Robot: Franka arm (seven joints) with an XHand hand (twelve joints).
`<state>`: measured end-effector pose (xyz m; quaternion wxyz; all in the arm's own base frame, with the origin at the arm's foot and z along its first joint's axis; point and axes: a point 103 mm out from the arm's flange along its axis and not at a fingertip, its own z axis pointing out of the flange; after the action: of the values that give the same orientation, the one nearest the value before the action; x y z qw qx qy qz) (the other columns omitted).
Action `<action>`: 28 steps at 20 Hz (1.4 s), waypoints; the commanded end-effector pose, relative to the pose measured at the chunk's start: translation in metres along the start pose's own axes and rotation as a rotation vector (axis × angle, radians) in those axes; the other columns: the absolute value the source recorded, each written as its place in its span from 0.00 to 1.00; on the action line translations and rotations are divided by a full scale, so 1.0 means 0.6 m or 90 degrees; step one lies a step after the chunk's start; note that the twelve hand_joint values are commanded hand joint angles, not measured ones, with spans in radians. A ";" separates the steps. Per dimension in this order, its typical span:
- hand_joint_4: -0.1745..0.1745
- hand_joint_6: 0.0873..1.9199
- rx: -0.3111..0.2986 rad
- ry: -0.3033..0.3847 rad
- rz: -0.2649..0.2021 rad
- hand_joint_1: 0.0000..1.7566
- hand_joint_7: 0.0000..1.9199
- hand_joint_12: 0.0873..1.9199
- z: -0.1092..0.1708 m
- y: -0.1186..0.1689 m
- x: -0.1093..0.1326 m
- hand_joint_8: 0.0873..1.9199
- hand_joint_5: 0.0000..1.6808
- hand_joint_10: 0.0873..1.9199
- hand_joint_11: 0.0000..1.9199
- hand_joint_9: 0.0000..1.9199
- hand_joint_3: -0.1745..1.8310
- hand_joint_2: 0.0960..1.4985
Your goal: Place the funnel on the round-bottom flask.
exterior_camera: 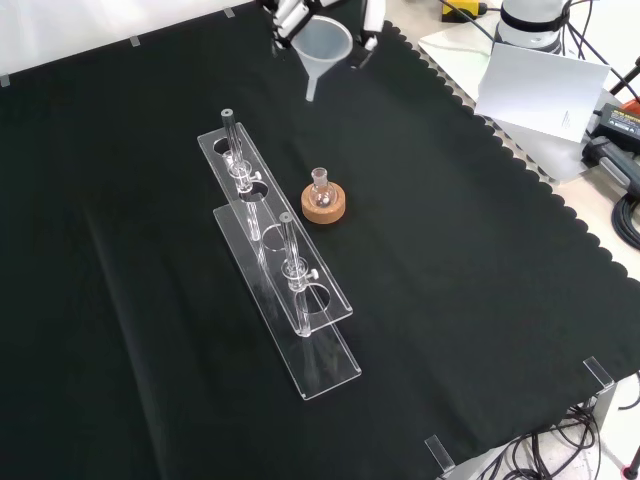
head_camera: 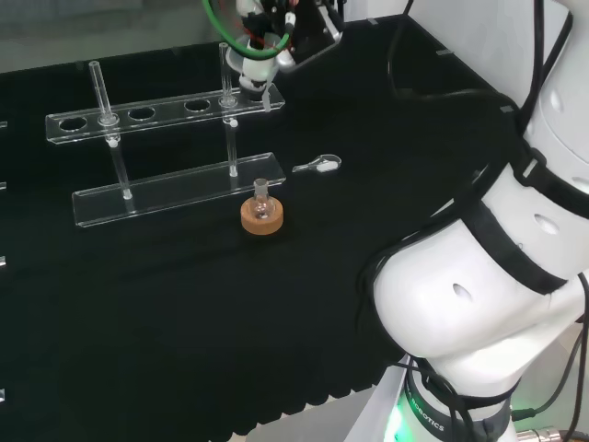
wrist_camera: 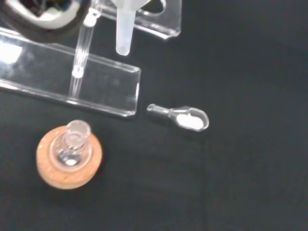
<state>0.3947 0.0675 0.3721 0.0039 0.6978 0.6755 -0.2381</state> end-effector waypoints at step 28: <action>0.43 0.43 0.038 0.044 -0.031 0.44 0.30 0.70 0.171 0.082 0.074 0.36 0.37 0.25 0.19 0.46 0.37 0.47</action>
<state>0.4064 0.0713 0.2593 -0.0439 0.6893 0.6840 -0.2348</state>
